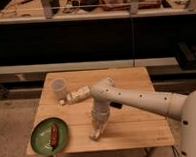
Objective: Wipe the white sponge on the table
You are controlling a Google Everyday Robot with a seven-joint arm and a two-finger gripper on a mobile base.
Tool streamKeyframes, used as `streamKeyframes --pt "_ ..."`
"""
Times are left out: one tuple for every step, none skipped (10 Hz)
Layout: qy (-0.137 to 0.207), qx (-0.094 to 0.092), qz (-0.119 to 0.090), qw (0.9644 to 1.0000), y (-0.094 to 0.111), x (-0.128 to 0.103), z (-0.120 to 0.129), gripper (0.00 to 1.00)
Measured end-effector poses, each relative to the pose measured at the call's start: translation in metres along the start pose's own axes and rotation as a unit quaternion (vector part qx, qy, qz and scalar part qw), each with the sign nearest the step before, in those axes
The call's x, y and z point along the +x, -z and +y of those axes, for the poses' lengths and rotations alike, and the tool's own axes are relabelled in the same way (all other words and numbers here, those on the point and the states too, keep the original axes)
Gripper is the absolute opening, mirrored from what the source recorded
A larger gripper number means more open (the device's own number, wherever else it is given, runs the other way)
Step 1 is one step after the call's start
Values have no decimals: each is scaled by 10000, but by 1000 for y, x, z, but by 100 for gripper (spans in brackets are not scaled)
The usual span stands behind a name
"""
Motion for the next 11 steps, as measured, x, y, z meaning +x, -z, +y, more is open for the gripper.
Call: streamKeyframes --pt "-163 -17 18 9999 1 12 7 0" --pt "-330 -57 30 9994 -1 26 13 0" --pt "-500 -104 30 9987 -4 41 15 0" --pt "-660 -41 37 9978 -5 57 8 0" --pt "-733 38 57 9973 -4 66 -3 0" --pt "-744 121 90 9971 -1 72 -17 0" --pt "-708 205 122 9972 3 74 -35 0" --pt "-534 282 175 9980 8 70 -61 0" --pt "-404 312 171 9986 10 62 -76 0" --pt "-167 307 158 9993 11 47 -91 0" --pt "99 271 138 9995 10 29 -101 0"
